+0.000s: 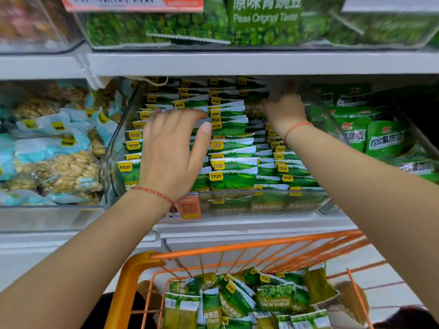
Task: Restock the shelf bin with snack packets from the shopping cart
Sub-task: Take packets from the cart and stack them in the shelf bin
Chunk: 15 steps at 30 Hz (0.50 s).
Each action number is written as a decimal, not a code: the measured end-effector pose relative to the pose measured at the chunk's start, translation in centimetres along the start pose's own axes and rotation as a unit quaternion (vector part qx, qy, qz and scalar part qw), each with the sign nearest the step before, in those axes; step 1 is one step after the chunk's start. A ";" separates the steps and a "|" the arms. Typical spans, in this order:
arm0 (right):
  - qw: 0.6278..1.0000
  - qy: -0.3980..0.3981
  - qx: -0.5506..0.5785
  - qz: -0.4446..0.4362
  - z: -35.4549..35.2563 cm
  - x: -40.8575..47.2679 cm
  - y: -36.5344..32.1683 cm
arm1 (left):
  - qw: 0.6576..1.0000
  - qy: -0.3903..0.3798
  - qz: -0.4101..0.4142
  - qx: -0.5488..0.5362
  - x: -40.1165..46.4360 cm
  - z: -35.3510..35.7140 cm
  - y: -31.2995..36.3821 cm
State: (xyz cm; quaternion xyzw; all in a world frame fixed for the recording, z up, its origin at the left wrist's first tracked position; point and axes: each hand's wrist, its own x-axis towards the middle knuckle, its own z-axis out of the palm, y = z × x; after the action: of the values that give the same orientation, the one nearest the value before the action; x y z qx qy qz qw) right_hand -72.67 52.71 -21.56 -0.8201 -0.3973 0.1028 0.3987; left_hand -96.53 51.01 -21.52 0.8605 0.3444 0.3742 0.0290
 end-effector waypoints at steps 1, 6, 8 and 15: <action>1.000 0.000 -0.007 -0.016 -1.0 -1.1 -0.3 | 1.000 0.014 0.011 -0.014 -0.2 -0.4 0.2; 0.984 -0.020 -0.068 -0.166 -5.9 -9.2 -0.4 | 0.997 0.005 0.067 -0.038 -2.6 -2.6 2.2; 0.947 -0.020 -0.148 -0.284 -7.8 -12.7 0.1 | 0.992 -0.025 0.115 -0.038 -3.8 -3.8 3.8; 0.656 -0.231 -0.350 -0.628 -11.8 -22.0 3.5 | 0.962 -0.150 0.223 -0.040 -9.0 -5.1 8.9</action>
State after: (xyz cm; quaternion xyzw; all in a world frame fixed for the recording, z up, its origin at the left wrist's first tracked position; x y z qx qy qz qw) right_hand -79.54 28.55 -19.65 -0.4043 -0.9035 -0.1322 -0.0532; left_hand -99.17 37.67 -20.72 0.9600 0.1203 0.2509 0.0303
